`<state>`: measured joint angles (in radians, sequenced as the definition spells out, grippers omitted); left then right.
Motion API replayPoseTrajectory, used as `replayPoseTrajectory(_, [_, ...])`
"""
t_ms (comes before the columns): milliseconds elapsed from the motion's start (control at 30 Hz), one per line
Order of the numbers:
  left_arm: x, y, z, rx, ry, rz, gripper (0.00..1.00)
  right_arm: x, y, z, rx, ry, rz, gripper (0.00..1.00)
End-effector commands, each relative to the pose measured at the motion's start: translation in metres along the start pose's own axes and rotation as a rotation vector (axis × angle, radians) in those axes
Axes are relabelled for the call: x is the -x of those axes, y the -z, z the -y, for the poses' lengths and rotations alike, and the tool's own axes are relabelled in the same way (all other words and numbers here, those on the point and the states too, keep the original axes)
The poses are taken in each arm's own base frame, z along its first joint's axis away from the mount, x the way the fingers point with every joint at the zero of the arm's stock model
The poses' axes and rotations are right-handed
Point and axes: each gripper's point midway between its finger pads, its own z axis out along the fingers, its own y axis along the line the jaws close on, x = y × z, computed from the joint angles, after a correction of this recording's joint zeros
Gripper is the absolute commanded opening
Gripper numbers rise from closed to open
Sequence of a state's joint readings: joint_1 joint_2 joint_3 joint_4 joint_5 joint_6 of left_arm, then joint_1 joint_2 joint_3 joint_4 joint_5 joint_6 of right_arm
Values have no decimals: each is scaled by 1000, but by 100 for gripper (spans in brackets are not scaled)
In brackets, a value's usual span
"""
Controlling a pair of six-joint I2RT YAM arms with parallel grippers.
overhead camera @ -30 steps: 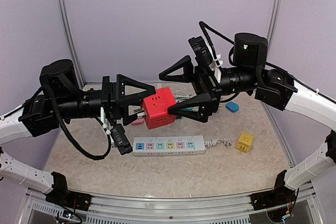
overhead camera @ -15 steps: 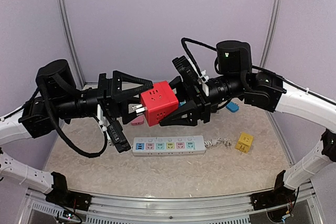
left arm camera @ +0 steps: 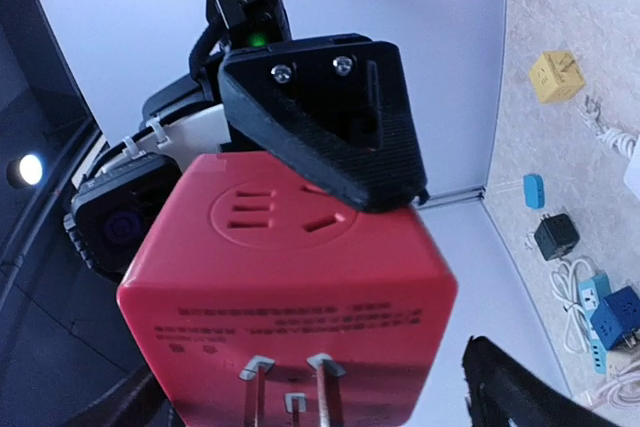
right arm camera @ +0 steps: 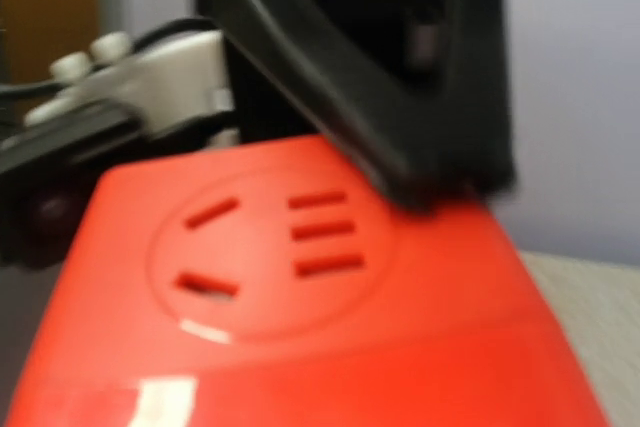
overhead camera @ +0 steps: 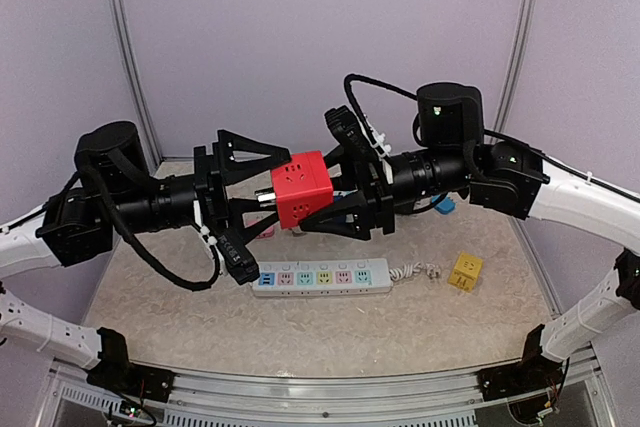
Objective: Insert the plug
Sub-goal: Pick up the plug from the center of the board.
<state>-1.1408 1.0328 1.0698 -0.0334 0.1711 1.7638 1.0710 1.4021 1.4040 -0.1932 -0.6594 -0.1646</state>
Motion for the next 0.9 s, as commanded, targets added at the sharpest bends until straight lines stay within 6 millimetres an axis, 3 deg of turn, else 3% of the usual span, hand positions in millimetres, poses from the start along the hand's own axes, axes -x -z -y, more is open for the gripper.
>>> replayPoseTrajectory(0, [-15, 5, 38, -146, 93, -112, 99, -7, 17, 23, -166, -46, -65, 0])
replayPoseTrajectory(133, [-38, 15, 45, -193, 265, -261, 99, -44, 35, 47, -336, -29, -260, 0])
replayPoseTrajectory(267, [-58, 40, 79, -377, 401, -379, 99, -98, 56, 69, -457, -53, -567, 0])
replayPoseTrajectory(433, [-93, 75, 99, -485, 623, -580, 99, -157, 74, 92, -540, -64, -937, 0])
replayPoseTrajectory(667, [-146, 128, 123, -440, 1112, -855, 99, -214, 82, 96, -457, -55, -1282, 0])
replayPoseTrajectory(767, [-151, 141, 132, -368, 1185, -874, 99, -245, 88, 88, -385, -65, -1416, 0])
replayPoseTrajectory(867, [-141, 145, 136, -323, 1244, -849, 99, -273, 97, 78, -307, -76, -1547, 0])
